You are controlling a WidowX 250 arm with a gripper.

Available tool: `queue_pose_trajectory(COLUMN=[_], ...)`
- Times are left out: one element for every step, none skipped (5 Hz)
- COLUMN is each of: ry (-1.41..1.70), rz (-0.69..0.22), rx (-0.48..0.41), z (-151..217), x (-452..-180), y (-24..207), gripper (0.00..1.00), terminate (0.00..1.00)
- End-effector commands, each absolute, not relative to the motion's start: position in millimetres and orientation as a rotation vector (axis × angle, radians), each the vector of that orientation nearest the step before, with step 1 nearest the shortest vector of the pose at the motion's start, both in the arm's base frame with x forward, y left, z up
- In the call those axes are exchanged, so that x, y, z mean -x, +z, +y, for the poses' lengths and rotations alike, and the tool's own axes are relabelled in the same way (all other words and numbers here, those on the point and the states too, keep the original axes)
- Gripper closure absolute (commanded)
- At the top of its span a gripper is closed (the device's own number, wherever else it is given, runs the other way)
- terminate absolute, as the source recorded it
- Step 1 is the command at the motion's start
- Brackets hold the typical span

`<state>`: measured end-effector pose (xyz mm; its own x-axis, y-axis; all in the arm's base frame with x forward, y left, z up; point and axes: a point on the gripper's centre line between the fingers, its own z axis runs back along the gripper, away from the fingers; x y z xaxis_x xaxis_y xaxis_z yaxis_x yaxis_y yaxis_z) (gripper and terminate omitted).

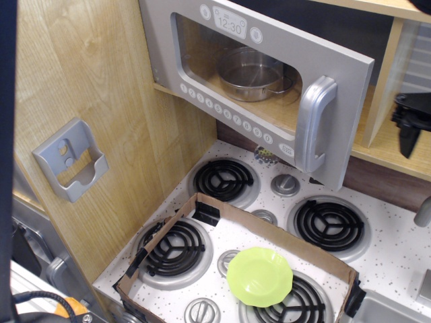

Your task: Open microwave

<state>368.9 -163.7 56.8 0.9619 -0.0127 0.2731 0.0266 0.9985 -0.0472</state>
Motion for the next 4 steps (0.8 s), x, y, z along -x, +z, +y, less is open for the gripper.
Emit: queue_pose_trajectory(ry=[-0.053, -0.058, -0.016, 0.070], rz=[-0.380, -0.329, -0.316, -0.294], rx=[0.059, 0.046, 0.016, -0.009], z=[-109, -80, -68, -55], x=[-343, -337, -319, -294], y=[65, 60, 62, 57], gripper=[0.00, 0.00, 0.00, 0.00], terminate=[0.00, 0.00, 0.00, 0.00])
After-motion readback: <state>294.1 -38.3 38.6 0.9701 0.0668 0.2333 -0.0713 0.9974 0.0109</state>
